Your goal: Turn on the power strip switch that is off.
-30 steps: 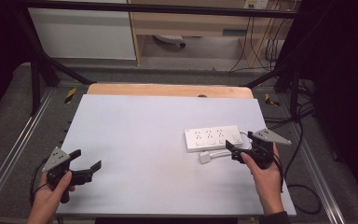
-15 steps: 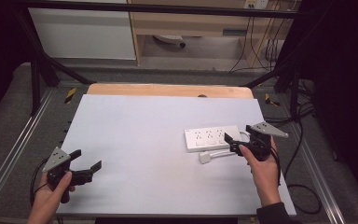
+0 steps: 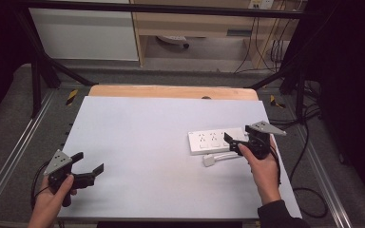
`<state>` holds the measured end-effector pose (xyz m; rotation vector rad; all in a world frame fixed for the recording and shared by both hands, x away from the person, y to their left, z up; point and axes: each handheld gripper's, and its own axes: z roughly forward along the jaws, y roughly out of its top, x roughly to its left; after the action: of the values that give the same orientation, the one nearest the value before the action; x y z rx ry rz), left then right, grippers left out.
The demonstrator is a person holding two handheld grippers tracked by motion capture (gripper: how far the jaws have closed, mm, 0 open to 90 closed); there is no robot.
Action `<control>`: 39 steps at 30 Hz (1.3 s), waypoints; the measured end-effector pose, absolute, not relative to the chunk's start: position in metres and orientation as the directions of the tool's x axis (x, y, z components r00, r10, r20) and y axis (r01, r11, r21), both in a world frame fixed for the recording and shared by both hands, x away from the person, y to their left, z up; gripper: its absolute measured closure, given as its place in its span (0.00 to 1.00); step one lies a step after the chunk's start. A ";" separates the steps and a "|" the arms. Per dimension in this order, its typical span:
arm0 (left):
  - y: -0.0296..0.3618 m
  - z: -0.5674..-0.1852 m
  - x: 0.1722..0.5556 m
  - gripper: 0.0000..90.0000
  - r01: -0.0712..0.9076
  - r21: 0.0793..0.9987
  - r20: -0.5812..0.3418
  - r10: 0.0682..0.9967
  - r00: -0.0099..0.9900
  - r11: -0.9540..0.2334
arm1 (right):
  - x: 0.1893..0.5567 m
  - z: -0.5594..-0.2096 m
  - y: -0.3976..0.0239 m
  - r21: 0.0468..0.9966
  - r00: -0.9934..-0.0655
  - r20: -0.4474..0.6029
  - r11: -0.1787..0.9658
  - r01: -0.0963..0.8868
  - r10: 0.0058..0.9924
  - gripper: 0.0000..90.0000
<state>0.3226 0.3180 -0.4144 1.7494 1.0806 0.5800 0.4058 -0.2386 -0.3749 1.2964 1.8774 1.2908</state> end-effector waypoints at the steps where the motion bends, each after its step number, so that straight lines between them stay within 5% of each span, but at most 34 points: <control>1: 0.318 -0.414 0.323 0.07 0.407 0.902 -0.086 0.865 0.494 -0.143 | 0.408 -0.377 -0.238 0.901 -0.415 0.100 0.095 0.424 0.904 0.11; 17: 0.317 -0.414 0.322 0.07 0.407 0.902 -0.085 0.865 0.495 -0.144 | 0.421 -0.385 -0.232 0.886 -0.424 0.119 0.097 0.453 0.898 0.27; 33: 0.318 -0.414 0.322 0.07 0.406 0.902 -0.084 0.866 0.494 -0.144 | 0.422 -0.392 -0.218 0.907 -0.472 0.094 0.120 0.403 0.877 0.75; 39: 0.318 -0.414 0.322 0.07 0.406 0.902 -0.083 0.865 0.494 -0.145 | 0.421 -0.393 -0.213 0.913 -0.477 0.074 0.133 0.386 0.876 0.86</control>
<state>0.3223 0.3179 -0.4143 1.7508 1.0791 0.5824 0.4214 -0.2134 -0.3933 1.2096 1.9286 1.3203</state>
